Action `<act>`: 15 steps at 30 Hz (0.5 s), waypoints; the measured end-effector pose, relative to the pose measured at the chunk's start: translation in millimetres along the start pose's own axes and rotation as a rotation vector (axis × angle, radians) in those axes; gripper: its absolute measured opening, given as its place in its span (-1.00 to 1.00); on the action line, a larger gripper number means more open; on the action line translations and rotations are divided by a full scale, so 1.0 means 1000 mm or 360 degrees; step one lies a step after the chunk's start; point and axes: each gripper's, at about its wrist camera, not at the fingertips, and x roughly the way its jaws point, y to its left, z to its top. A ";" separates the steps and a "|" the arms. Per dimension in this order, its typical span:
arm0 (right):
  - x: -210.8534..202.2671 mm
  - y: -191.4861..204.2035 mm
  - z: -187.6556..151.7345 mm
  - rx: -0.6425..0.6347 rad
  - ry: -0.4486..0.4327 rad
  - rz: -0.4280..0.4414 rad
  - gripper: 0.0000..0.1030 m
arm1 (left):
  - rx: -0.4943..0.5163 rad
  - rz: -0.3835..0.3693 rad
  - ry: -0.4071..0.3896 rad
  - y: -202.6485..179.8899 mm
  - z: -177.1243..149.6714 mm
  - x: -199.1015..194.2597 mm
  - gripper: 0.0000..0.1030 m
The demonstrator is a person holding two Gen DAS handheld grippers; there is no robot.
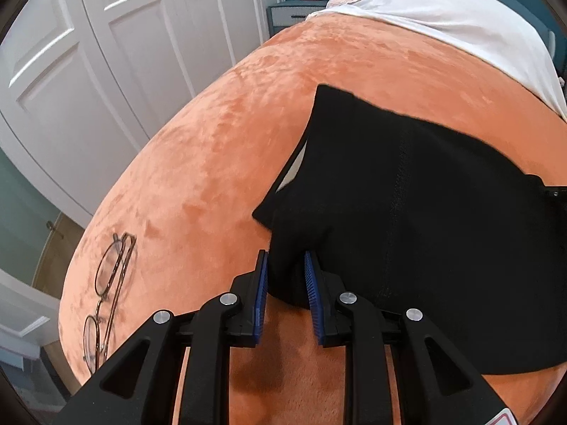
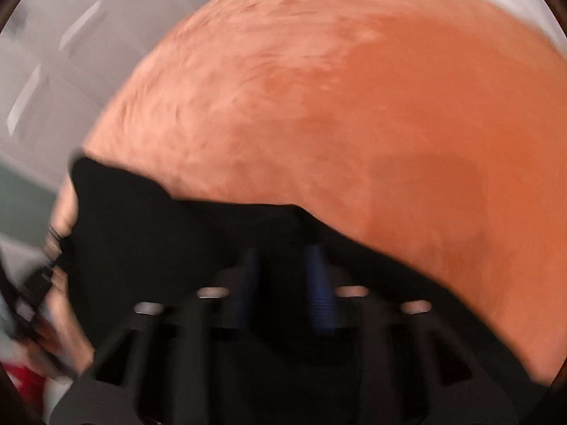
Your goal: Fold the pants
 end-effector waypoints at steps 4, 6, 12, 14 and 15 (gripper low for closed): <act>-0.019 -0.014 0.017 0.0078 -0.0197 -0.0043 -0.89 | -0.0058 0.0085 -0.0161 0.005 0.022 -0.009 -0.56; 0.000 -0.020 0.019 0.0073 -0.0164 -0.0074 -0.84 | -0.0062 0.0110 -0.0113 0.009 0.032 0.005 -0.56; -0.039 -0.037 -0.006 0.0172 -0.0359 -0.0076 -0.45 | -0.0151 0.0150 0.0046 0.040 0.025 0.008 -0.56; -0.072 -0.046 -0.028 0.0164 -0.0467 -0.0188 -0.44 | -0.0135 0.0192 0.0042 0.047 0.023 -0.007 -0.56; -0.083 -0.051 -0.043 0.0174 -0.0484 -0.0207 -0.41 | -0.0120 0.0211 0.0041 0.047 0.022 -0.015 -0.56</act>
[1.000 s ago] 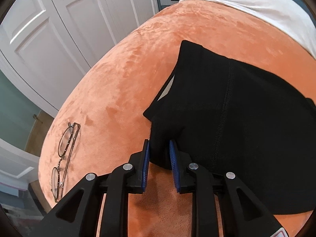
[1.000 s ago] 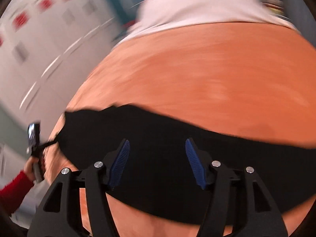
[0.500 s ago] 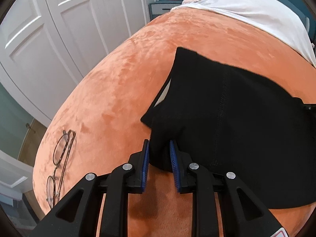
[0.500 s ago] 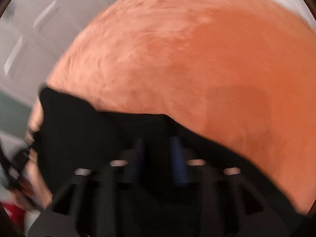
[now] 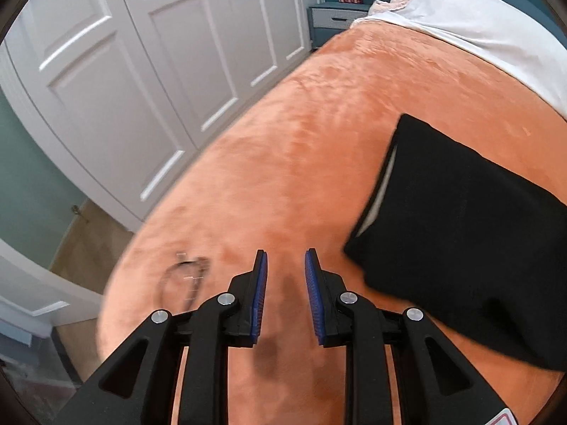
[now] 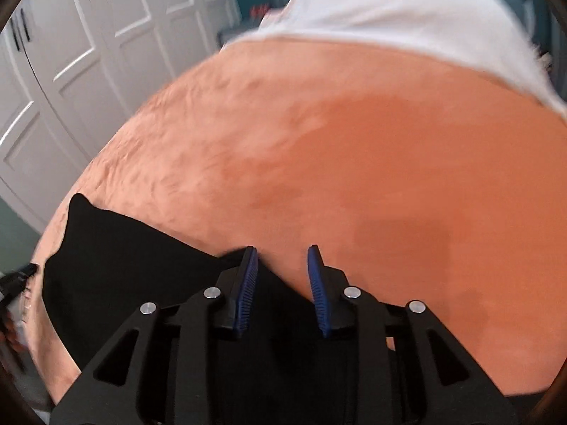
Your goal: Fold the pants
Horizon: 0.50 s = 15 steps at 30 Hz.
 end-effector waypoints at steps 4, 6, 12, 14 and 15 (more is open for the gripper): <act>-0.013 -0.007 -0.033 0.0059 0.0105 0.0126 -0.75 | 0.0078 -0.0097 -0.0066 -0.028 0.021 -0.026 -0.25; -0.002 0.010 -0.044 -0.0016 0.0170 0.0183 -0.84 | 0.0154 -0.0172 -0.0095 -0.065 0.031 -0.030 0.35; 0.045 0.056 -0.049 -0.0164 0.0308 0.0128 -0.86 | 0.0281 0.0132 0.0127 -0.107 0.013 0.028 0.44; 0.027 0.070 -0.044 -0.0110 0.0246 0.0280 -0.86 | 0.0130 0.0061 0.0158 -0.079 0.007 0.028 0.44; 0.021 0.079 -0.044 -0.0121 0.0223 0.0328 -0.85 | 0.0100 0.0085 0.0145 -0.067 0.004 0.024 0.42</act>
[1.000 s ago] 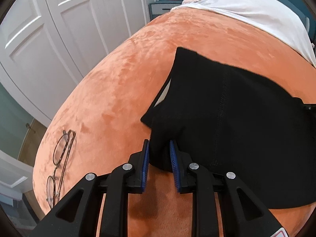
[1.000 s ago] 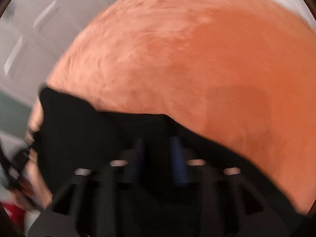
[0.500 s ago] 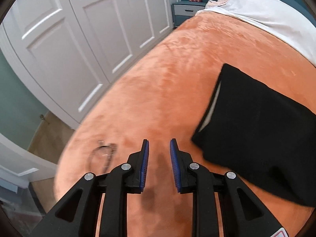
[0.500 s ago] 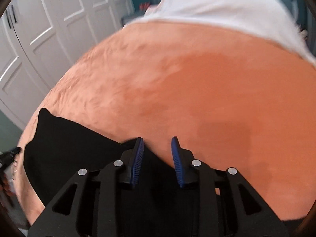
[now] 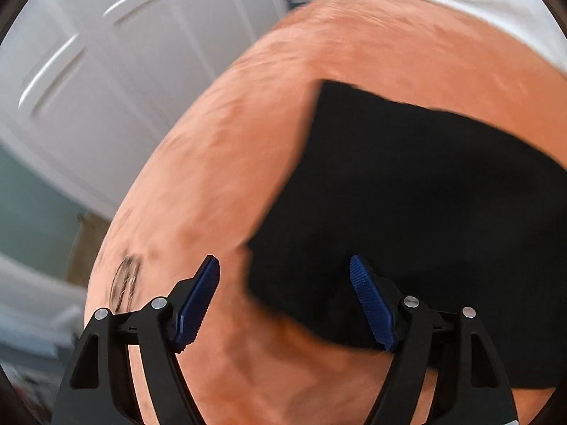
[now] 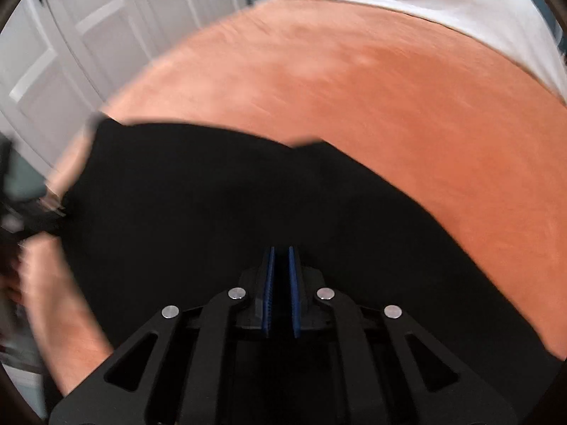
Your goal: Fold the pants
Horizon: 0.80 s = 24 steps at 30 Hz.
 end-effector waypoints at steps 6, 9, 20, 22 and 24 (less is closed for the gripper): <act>0.030 0.090 0.005 -0.0143 -0.0002 0.0268 -0.83 | -0.0074 0.0128 -0.0143 0.055 -0.001 -0.032 0.43; 0.069 0.135 -0.004 -0.0196 0.0152 0.0418 -0.83 | -0.0077 0.0132 -0.0235 0.063 0.006 -0.051 0.43; 0.040 0.202 0.006 -0.0701 0.0001 0.0286 -0.09 | -0.0058 0.0074 -0.0204 0.082 -0.024 -0.062 0.49; 0.045 0.220 0.004 -0.0862 0.0007 0.0253 -0.02 | -0.0078 0.0038 -0.0213 0.086 -0.037 -0.068 0.49; 0.065 0.239 0.005 -0.0979 0.0066 0.0221 -0.07 | -0.0076 0.0018 -0.0218 0.086 -0.045 -0.074 0.49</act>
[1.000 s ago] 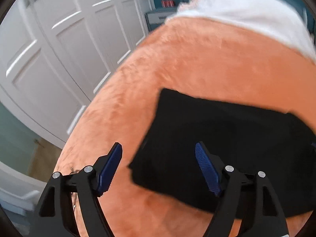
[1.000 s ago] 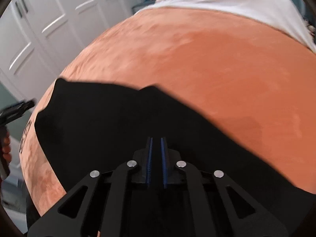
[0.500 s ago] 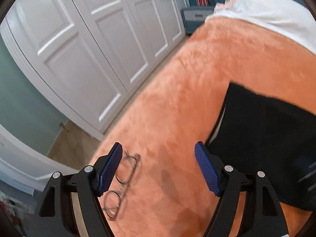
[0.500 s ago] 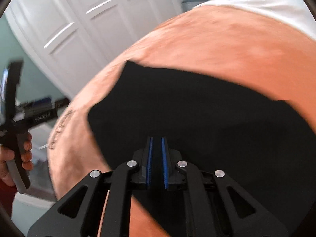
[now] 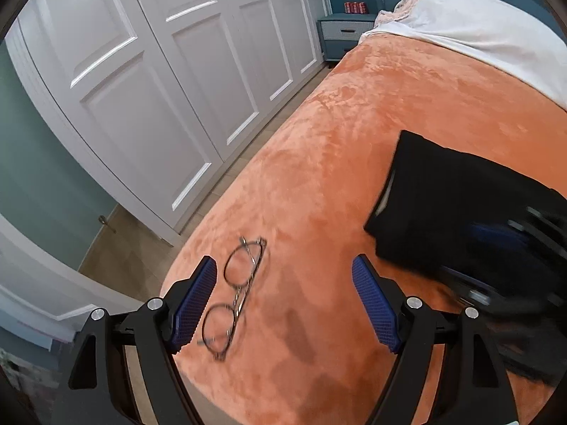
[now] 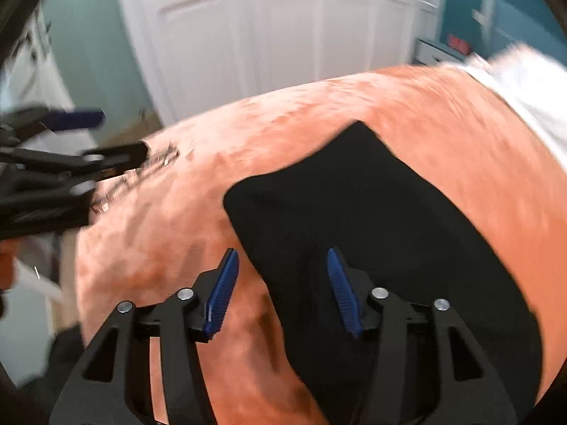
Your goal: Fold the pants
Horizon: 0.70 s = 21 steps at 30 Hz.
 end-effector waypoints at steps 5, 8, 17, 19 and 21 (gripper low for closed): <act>0.004 -0.027 0.024 0.0169 -0.0026 -0.0050 -0.89 | 0.0075 -0.0011 -0.0025 0.000 -0.016 -0.012 0.49; -0.049 -0.065 0.035 0.0483 -0.0372 -0.0114 -0.89 | 0.0077 -0.0016 -0.0058 0.006 -0.020 -0.018 0.49; 0.006 -0.010 -0.005 0.0303 -0.0116 0.0160 -0.46 | -0.0023 -0.0151 -0.0047 0.003 -0.016 -0.023 0.49; -0.028 -0.030 -0.023 0.0502 -0.0235 0.0301 -0.50 | -0.0007 -0.0158 -0.0064 0.006 -0.013 -0.027 0.49; -0.064 -0.065 -0.053 0.0721 -0.0330 0.0263 -0.49 | 0.0039 -0.0151 -0.0076 0.001 -0.009 -0.026 0.49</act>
